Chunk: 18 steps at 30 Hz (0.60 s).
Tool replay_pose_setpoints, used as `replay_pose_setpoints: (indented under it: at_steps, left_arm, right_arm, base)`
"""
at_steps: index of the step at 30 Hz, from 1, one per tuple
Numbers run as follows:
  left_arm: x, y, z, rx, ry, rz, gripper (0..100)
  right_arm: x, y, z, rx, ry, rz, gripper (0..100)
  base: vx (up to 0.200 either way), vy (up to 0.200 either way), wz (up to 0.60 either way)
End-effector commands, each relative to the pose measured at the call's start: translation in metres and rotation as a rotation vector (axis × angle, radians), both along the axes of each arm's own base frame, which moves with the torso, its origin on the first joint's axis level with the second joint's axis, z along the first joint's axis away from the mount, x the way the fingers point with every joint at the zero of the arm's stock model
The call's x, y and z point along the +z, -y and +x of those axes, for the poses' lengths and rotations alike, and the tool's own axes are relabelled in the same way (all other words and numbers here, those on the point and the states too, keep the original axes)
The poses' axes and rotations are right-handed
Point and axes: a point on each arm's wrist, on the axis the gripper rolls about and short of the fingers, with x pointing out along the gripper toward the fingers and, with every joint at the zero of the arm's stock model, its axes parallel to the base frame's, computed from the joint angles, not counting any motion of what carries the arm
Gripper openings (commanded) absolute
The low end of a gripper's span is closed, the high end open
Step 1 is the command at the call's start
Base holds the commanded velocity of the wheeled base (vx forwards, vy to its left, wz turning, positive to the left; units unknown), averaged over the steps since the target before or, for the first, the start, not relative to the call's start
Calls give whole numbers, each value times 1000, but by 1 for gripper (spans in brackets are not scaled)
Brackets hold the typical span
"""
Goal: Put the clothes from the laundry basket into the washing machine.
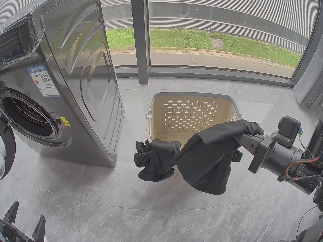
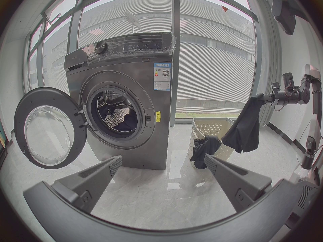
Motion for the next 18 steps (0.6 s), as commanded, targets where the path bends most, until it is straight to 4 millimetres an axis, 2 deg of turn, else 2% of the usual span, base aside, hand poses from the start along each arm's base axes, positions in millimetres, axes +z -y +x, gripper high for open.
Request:
replay_pose_setpoints:
  at_steps: [1,13,18]
  left_arm:
    - [-4,0,0,-1,2,0,100]
    - [-4,0,0,-1,2,0,100]
    - [-4,0,0,0,0,0,100]
  right_arm:
    - [4,3,-3,-6,14,12,0]
    - [10,6,-5,-12,35,31,0]
    - [15,13,-11,-59,67,20,0]
  base:
    - [0,0,0]
    - [0,0,0]
    - [0,0,0]
